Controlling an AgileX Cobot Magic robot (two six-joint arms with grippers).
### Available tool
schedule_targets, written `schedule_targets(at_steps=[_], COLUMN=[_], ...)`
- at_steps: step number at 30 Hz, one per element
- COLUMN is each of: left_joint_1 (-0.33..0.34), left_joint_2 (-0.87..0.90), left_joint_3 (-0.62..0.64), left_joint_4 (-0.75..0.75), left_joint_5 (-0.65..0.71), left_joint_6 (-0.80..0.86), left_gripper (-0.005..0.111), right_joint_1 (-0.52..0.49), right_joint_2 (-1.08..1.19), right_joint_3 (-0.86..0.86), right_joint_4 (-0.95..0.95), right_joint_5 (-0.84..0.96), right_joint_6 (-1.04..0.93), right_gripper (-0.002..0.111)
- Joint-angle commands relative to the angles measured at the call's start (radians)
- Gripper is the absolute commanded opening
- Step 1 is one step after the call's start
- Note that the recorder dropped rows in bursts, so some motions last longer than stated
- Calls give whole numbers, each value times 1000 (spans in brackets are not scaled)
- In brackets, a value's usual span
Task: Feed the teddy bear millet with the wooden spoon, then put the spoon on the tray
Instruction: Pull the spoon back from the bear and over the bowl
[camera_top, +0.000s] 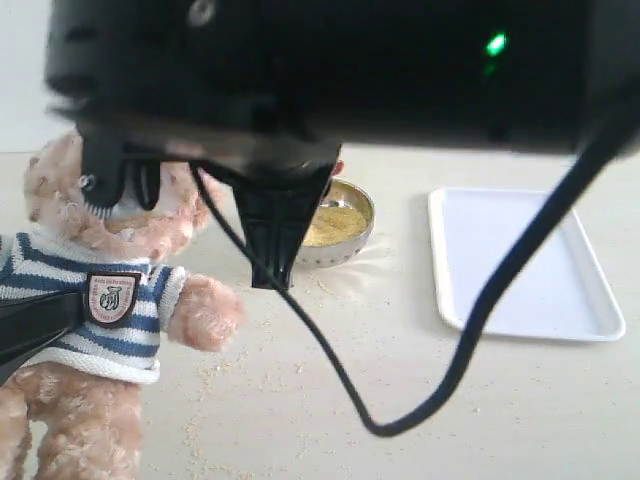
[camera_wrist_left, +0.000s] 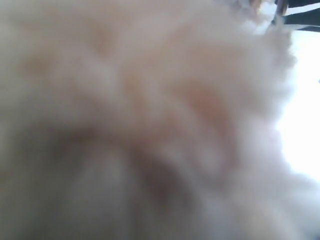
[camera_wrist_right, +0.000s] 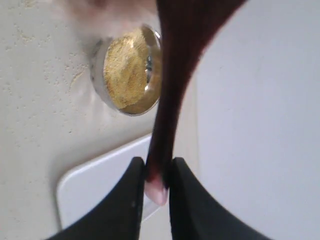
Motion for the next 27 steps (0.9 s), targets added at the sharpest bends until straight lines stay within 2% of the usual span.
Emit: schedule_targets(at_steps=[1, 8, 13, 19, 22, 27], left_joint_1=[3, 3, 3, 3, 3, 3], left_joint_2=[2, 2, 2, 2, 2, 2], left_joint_3=[-4, -4, -4, -4, -4, -4], left_joint_4=[-21, -21, -21, -21, -21, -21], left_joint_5=[23, 23, 23, 23, 23, 23], left_joint_6=[1, 1, 1, 1, 1, 1], left_gripper=[5, 5, 5, 5, 5, 5], right_joint_1=[-103, -281, -416, -575, -620, -622], right_joint_2=[-56, -62, -62, -55, -31, 26], right_joint_3=[-2, -2, -2, -2, -2, -2], right_joint_4=[145, 326, 498, 844, 976, 986], right_joint_5=[6, 5, -68, -176, -210, -263], right_joint_6=[-11, -45, -90, -158, -184, -182], right_gripper=[0, 0, 0, 0, 0, 0])
